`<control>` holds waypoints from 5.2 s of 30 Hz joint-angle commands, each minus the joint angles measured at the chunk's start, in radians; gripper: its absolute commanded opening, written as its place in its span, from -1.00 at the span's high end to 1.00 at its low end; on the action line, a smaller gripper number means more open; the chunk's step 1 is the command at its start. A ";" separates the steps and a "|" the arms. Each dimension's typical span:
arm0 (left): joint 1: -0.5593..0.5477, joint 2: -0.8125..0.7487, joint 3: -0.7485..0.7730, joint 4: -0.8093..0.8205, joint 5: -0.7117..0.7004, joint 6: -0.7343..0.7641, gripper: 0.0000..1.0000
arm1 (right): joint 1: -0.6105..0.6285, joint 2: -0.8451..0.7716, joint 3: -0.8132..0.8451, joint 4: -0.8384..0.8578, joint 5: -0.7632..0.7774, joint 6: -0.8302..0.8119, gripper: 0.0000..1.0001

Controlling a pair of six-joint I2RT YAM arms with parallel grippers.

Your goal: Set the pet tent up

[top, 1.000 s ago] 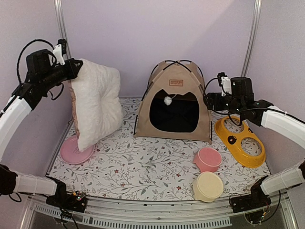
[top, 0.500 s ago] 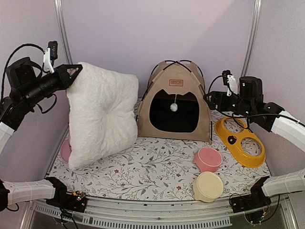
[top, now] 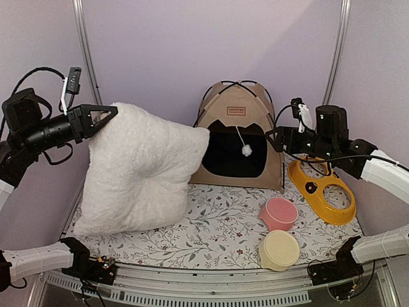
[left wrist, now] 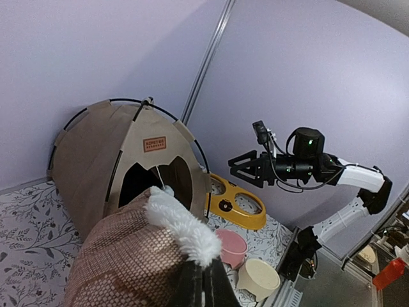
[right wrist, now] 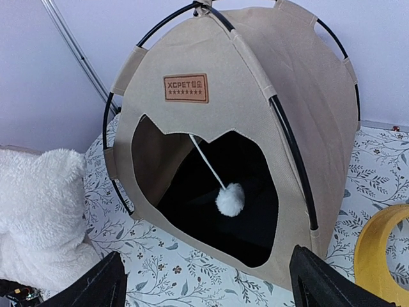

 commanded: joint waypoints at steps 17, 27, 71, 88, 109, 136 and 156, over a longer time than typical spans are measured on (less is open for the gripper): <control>-0.324 0.163 0.044 0.041 0.010 0.312 1.00 | 0.091 0.072 0.178 -0.091 -0.010 0.001 -0.80; -0.364 0.202 0.175 0.122 -0.201 0.515 1.00 | 0.097 0.153 0.319 -0.143 -0.058 -0.033 -0.80; -0.827 0.279 -0.500 0.002 0.244 0.048 0.77 | 0.375 0.282 0.158 -0.479 -0.094 0.088 -0.90; -0.798 0.027 -0.489 -0.063 -0.157 -0.067 -0.39 | 0.455 0.434 0.071 -0.336 -0.158 0.198 -0.78; -0.691 -0.292 -0.501 -0.166 -0.233 -0.210 -0.81 | 0.427 0.422 0.008 -0.179 -0.073 0.297 -0.97; -0.652 0.039 -0.659 -0.187 -0.565 -0.535 -0.94 | 0.344 0.551 0.156 -0.116 -0.043 0.202 -0.98; -0.661 0.190 -0.612 0.286 -0.522 -0.389 0.89 | 0.402 0.590 0.357 -0.169 0.067 0.198 0.91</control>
